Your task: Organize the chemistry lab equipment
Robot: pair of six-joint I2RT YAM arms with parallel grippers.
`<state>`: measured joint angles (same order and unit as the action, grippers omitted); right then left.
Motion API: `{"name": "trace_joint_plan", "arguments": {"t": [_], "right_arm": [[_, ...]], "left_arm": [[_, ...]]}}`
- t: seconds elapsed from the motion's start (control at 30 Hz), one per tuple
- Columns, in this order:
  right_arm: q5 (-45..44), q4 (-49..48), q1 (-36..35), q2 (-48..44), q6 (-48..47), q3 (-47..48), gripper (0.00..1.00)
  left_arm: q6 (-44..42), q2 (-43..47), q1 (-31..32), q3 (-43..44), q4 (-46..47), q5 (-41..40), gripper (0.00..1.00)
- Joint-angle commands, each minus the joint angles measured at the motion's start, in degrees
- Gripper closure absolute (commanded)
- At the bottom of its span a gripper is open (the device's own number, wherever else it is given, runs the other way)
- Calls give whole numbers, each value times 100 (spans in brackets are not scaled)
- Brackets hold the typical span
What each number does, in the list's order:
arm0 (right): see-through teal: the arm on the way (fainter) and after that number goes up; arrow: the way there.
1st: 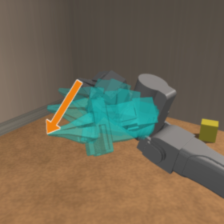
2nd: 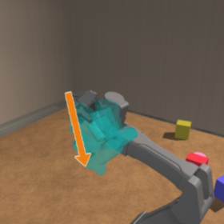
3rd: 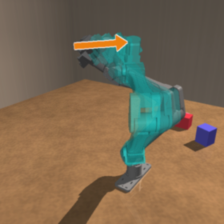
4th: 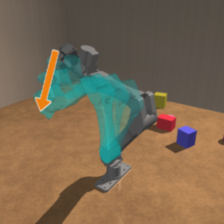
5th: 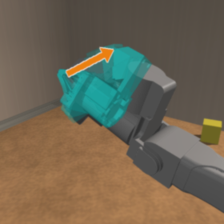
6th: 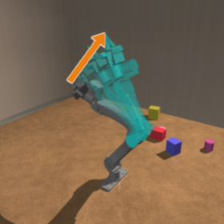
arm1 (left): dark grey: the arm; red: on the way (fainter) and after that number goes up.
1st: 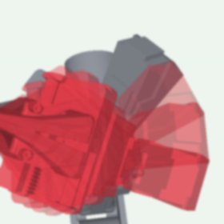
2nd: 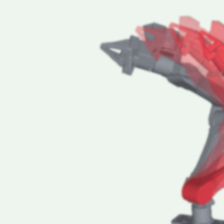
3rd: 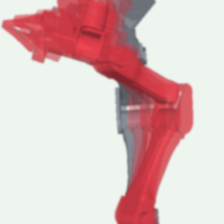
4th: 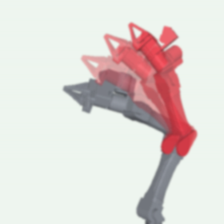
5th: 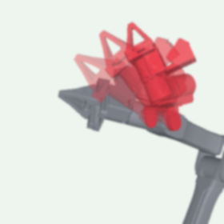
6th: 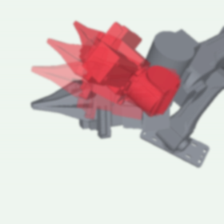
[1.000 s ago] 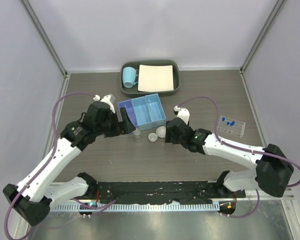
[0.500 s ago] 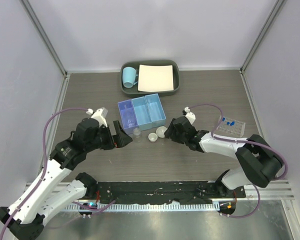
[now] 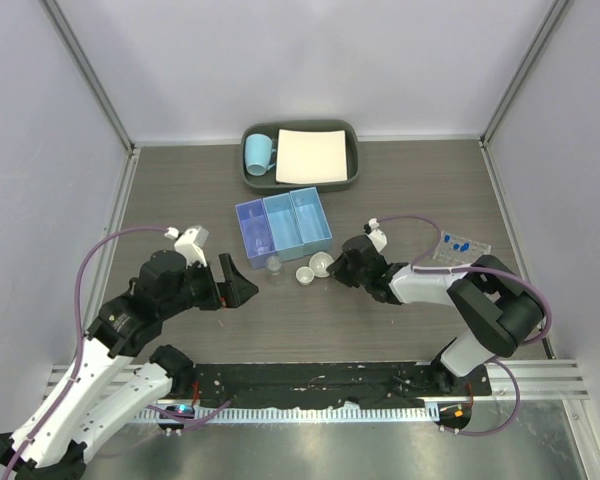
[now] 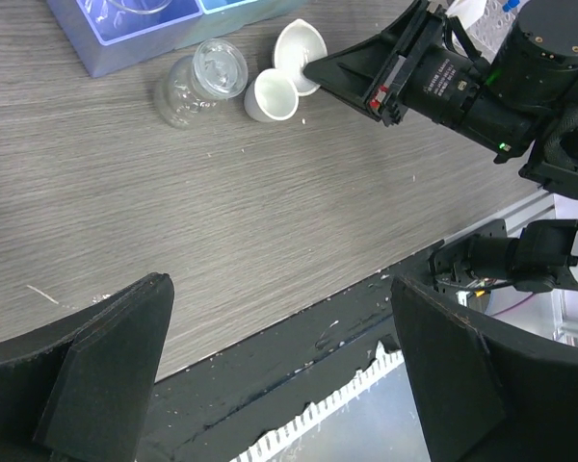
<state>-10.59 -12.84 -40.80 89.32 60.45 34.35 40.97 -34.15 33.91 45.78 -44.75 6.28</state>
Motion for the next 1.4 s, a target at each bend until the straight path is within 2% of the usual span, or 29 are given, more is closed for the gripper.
{"name": "trace_joint_plan", "arguments": {"t": [0.0,0.2,0.3,0.33,0.53,0.63,0.73,1.0,1.37], "right_arm": [[-268,-123,10,-11,73,160,99],[-452,290,-60,-317,-164,257,99],[-795,930,-296,-721,-384,432,99],[-848,1446,-358,-792,-463,632,99],[-1147,2837,-973,-1101,-929,1748,99],[-1269,2945,-974,-1048,-1078,2188,99],[-1542,3103,-922,-724,-1402,2776,99],[-1595,3823,-377,1138,-2914,4789,99],[-1587,4448,116,2168,-3943,6136,99]], "left_arm": [[-221,58,10,-34,63,224,0],[-247,31,10,-34,89,312,0],[-326,23,10,71,63,286,0],[-353,-21,19,124,20,260,0],[-686,-135,10,388,-86,-83,0],[-748,-118,10,239,211,39,0],[-740,-65,10,63,379,145,0],[-713,-4,10,-34,380,127,0],[-704,40,10,-131,476,268,0]]}}
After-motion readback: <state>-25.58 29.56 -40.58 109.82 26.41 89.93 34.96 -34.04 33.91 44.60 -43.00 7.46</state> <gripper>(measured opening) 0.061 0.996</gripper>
